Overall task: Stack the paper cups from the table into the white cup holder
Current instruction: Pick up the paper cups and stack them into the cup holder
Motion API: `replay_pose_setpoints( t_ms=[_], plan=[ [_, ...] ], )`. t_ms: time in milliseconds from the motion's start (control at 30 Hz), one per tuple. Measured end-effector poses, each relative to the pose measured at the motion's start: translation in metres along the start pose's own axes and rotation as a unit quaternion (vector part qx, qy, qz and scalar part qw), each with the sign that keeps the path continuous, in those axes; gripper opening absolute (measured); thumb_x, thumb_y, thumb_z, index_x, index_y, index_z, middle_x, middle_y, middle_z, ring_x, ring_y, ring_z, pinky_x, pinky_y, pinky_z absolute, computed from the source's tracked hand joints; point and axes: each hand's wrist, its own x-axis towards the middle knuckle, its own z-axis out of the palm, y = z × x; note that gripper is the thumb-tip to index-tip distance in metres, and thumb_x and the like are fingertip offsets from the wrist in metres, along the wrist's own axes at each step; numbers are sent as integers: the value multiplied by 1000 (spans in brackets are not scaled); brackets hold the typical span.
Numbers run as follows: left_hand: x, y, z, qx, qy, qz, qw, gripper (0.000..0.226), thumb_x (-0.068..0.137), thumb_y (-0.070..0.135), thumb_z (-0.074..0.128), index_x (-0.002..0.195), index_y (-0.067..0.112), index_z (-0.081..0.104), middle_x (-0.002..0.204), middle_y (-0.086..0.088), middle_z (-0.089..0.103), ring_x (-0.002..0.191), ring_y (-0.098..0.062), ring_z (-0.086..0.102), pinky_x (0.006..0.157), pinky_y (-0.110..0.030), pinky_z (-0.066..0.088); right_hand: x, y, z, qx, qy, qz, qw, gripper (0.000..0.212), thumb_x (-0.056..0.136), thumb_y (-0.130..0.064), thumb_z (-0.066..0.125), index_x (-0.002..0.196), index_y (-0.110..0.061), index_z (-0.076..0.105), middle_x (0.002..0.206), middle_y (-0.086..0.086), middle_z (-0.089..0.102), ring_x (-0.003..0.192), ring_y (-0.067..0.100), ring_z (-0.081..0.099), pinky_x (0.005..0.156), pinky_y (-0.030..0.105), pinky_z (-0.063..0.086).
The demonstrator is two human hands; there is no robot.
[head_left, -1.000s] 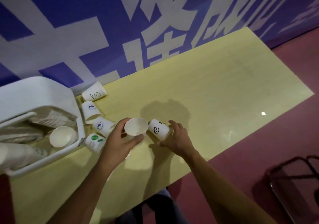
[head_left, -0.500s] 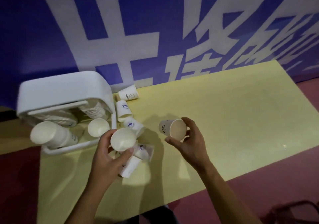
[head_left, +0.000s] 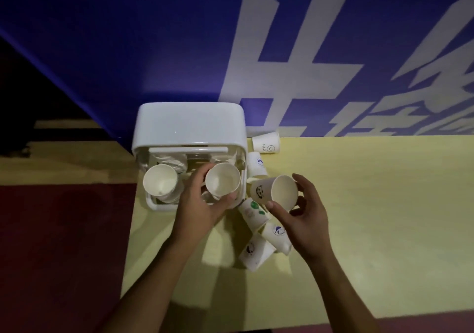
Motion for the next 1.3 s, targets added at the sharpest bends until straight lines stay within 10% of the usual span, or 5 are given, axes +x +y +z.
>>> replay_pose_setpoints(
  t_ms=[133, 267, 600, 733, 1300],
  plan=[
    [10, -22, 7, 46, -20, -20, 999, 71, 74, 27, 92, 133, 42, 55, 135, 20, 60, 125, -1, 55, 98, -15, 45, 4, -3, 5, -2, 24, 10, 1000, 75, 61, -56, 86, 125, -40, 50, 120, -27, 59, 92, 7, 67, 67, 29, 58],
    [17, -43, 16, 144, -31, -58, 987, 75, 68, 34, 93, 135, 34, 58, 133, 12, 60, 123, -15, 54, 98, -37, 50, 8, -9, 9, -1, 29, 0, 1000, 64, 59, -59, 83, 112, -48, 48, 112, -37, 57, 90, 4, 65, 63, 25, 55],
    [18, -53, 16, 87, -84, -98, 988, 87, 72, 35, 90, 146, 33, 44, 137, 10, 60, 126, -13, 58, 104, -42, 52, 16, -19, 63, -12, -72, -55, 996, 69, 72, -41, 92, 127, -43, 50, 124, -29, 59, 114, 0, 59, 85, 16, 51],
    [14, -59, 6, 85, -76, -115, 987, 102, 66, 32, 94, 148, 45, 34, 128, 30, 56, 122, -1, 58, 100, -38, 54, 23, 0, 91, -57, -99, -62, 992, 74, 70, -44, 90, 132, -30, 53, 125, -21, 61, 116, 3, 58, 95, 31, 51],
    [4, -51, 1, 106, -103, -73, 986, 88, 75, 32, 87, 149, 37, 39, 146, 18, 49, 130, -1, 50, 106, -30, 48, 50, 32, 109, -185, -195, -58, 961, 90, 74, -55, 83, 152, -38, 42, 144, -10, 55, 122, 19, 40, 104, 42, 41]
  ],
)
